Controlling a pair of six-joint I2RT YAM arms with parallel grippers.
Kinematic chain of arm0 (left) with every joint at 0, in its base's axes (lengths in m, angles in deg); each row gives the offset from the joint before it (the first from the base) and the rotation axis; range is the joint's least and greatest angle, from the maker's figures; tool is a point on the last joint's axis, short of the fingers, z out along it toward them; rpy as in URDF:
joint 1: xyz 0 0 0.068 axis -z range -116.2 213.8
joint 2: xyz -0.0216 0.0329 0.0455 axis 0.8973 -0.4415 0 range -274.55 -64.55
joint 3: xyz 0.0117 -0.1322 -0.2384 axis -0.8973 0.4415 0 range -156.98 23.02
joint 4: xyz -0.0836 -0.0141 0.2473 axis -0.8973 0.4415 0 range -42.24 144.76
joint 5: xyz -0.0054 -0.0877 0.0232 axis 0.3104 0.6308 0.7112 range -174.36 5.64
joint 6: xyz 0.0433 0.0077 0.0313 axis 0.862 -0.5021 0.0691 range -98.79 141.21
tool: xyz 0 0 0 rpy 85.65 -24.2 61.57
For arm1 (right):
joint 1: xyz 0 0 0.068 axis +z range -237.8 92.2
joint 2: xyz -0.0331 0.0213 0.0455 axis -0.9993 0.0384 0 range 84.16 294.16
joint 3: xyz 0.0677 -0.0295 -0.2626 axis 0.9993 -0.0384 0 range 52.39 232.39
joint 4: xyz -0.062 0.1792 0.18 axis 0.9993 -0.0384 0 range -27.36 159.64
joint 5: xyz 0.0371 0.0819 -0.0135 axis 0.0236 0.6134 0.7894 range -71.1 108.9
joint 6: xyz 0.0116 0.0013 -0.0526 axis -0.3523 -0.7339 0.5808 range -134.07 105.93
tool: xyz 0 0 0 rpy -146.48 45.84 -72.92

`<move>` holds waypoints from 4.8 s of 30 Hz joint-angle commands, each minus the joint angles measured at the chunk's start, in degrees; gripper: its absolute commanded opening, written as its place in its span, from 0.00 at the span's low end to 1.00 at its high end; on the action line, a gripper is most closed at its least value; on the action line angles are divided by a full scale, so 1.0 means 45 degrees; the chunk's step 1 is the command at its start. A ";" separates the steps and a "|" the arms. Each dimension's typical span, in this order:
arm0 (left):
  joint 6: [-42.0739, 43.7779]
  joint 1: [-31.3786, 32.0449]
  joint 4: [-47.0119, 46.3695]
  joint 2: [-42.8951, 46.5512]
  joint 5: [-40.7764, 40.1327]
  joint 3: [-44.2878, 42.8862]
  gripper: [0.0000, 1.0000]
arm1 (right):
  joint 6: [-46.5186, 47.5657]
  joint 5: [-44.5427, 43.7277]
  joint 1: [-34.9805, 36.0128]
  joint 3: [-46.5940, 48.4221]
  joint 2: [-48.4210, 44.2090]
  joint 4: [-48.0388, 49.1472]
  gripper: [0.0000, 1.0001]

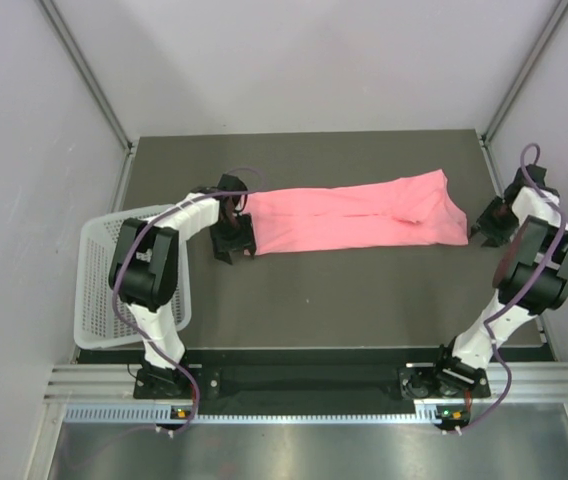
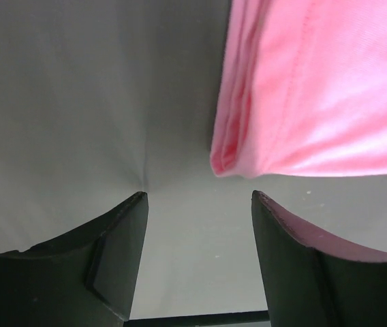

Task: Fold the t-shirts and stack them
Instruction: Fold the tshirt

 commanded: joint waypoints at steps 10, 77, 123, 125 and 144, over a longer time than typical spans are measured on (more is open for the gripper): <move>0.0217 0.0214 0.0342 0.1975 0.0026 0.0140 0.63 | -0.1895 0.2905 0.3239 0.1232 -0.0276 0.1355 0.63; 0.0471 0.0214 0.0675 0.1722 0.0475 -0.1149 0.63 | -0.0921 0.0523 0.3083 0.7908 0.5547 0.0950 0.19; 0.0412 0.0233 0.0811 0.1038 0.0787 -0.2046 0.62 | -0.2036 0.1502 0.3317 1.0974 0.6740 0.0230 0.43; 0.0470 0.0214 0.0889 0.0921 0.0651 -0.2339 0.63 | -0.1879 0.1248 0.3317 1.1015 0.6176 -0.0045 0.47; 0.2052 -0.0665 0.0010 -0.3725 -0.0111 -0.7221 0.52 | -0.1371 0.2927 0.3512 0.3946 0.0938 0.0188 0.59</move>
